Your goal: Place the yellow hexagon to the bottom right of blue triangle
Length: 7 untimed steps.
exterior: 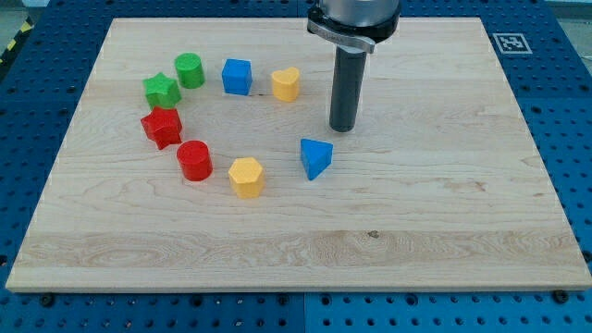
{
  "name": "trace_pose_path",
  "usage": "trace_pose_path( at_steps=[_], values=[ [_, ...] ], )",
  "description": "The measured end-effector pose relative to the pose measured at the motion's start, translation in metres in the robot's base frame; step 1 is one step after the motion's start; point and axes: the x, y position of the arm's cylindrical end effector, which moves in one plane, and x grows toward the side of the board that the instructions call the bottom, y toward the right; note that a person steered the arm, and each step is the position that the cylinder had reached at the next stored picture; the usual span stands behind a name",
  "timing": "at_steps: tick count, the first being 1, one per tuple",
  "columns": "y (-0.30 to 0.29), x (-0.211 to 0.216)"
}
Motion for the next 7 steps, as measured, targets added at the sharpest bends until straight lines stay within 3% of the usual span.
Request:
trace_pose_path(
  at_steps=[2,5,7],
  values=[
    [0.000,0.005],
    [-0.113,0.036],
    [-0.140,0.060]
  ],
)
